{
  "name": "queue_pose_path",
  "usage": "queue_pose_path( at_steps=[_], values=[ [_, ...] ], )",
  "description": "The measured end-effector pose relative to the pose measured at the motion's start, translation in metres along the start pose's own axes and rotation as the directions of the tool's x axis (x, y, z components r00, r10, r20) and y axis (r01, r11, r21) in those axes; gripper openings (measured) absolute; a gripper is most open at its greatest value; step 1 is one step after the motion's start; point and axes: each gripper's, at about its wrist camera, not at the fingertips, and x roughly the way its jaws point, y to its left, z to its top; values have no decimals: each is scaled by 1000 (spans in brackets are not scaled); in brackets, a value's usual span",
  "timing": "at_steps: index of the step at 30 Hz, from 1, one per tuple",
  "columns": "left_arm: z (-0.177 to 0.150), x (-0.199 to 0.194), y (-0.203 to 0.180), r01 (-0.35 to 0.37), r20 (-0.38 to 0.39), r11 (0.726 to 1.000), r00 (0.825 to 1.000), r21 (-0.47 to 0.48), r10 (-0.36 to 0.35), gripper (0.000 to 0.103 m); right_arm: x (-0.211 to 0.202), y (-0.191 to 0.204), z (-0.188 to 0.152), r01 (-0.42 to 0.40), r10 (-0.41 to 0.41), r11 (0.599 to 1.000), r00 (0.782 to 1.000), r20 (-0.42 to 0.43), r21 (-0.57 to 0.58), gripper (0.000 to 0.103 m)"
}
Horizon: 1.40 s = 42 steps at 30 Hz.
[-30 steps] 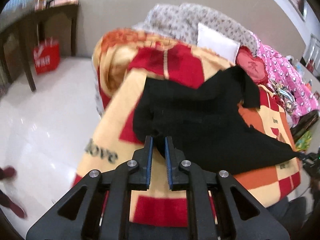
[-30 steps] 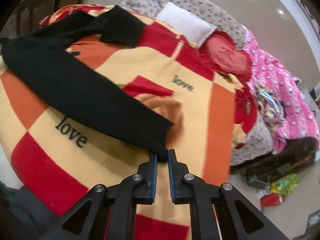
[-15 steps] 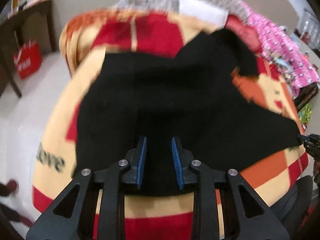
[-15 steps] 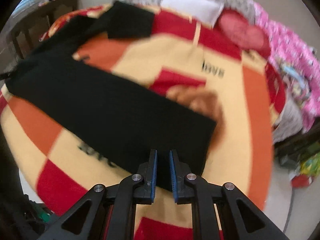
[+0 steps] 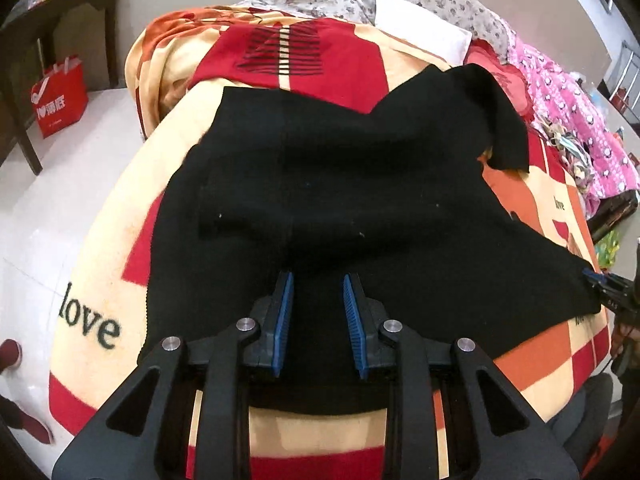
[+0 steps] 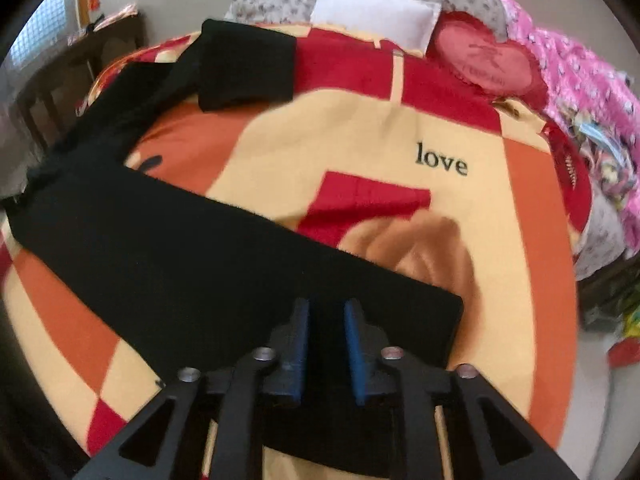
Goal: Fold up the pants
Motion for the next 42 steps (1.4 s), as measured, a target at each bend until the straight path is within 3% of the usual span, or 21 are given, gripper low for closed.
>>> queue_pose_path(
  at_steps=[4,7,10,12,14,16,20,22,29,42],
  values=[
    [7,-6,5,28,-14,999,999,-39,-29,25,-12,-3,-1,-4,5,1000,999,-36,18,26],
    [22,-21,-4,48,59,998,997,-31,-46,26,-19,-2,8,19,-16,999,995,-94,33,26],
    [41,-18,-9,97,102,994,991,-58,-91,43,-36,10,28,-1,3,999,1000,-27,47,26],
    [47,-1,-9,112,72,990,992,-87,-106,44,-41,31,44,-55,55,998,998,9,30,26],
    [46,27,-8,45,-26,993,999,-112,-48,44,-40,59,57,-103,104,995,994,34,-8,26],
    [43,30,-13,4,2,997,1000,-75,-4,44,-35,83,64,-136,138,989,990,40,-58,26],
    [36,31,-30,-98,12,995,995,9,98,44,-1,111,57,-179,171,976,982,-79,-123,28],
    [33,32,-35,-134,28,991,991,28,133,45,-5,110,48,-163,165,977,986,7,-138,37],
    [29,37,-40,-158,78,986,985,46,155,60,-9,108,28,-144,162,981,977,140,-130,42],
    [29,38,-42,-107,97,993,990,47,102,73,2,114,23,-129,147,982,981,127,-138,44]
  ],
)
